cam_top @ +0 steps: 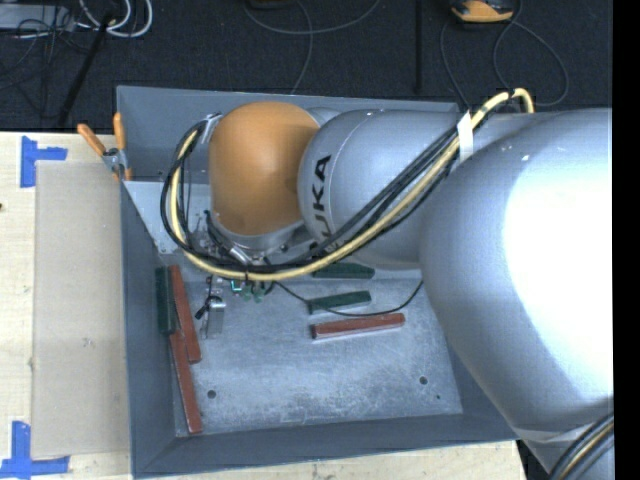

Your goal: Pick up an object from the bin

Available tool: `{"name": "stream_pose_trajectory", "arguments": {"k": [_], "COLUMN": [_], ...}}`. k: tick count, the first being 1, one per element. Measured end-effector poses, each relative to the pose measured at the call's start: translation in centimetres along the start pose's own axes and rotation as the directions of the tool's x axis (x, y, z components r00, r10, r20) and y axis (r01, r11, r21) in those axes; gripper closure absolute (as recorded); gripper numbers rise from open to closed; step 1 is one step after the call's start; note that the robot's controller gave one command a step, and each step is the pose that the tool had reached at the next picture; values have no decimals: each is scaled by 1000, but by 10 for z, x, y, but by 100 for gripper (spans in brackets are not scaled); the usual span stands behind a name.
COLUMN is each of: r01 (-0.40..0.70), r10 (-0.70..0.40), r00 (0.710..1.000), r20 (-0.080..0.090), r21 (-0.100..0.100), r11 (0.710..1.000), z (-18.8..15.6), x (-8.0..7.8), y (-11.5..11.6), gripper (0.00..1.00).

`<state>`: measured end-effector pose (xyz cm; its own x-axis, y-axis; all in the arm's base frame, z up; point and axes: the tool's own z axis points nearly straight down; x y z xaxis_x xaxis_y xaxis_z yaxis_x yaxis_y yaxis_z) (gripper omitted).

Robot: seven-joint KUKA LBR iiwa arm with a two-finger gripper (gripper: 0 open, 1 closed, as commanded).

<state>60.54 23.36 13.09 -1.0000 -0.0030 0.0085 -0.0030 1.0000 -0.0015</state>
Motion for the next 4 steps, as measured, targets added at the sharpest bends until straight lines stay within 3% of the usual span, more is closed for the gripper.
{"name": "stream_pose_trajectory", "arguments": {"k": [1,2,3,4], "r01": [-10,326,291,438], "r10": [10,-326,-291,-438], "r00": [1000,945,957,899], "r20": [2,14,6,5], "r21": [1,0,5,3], "r11": [1000,945,957,899], "z": [66,-3,20,63], "x": [-7,9,-7,-16], "y": [-15,6,-93,-143], "gripper": [0,0,0,0]}}
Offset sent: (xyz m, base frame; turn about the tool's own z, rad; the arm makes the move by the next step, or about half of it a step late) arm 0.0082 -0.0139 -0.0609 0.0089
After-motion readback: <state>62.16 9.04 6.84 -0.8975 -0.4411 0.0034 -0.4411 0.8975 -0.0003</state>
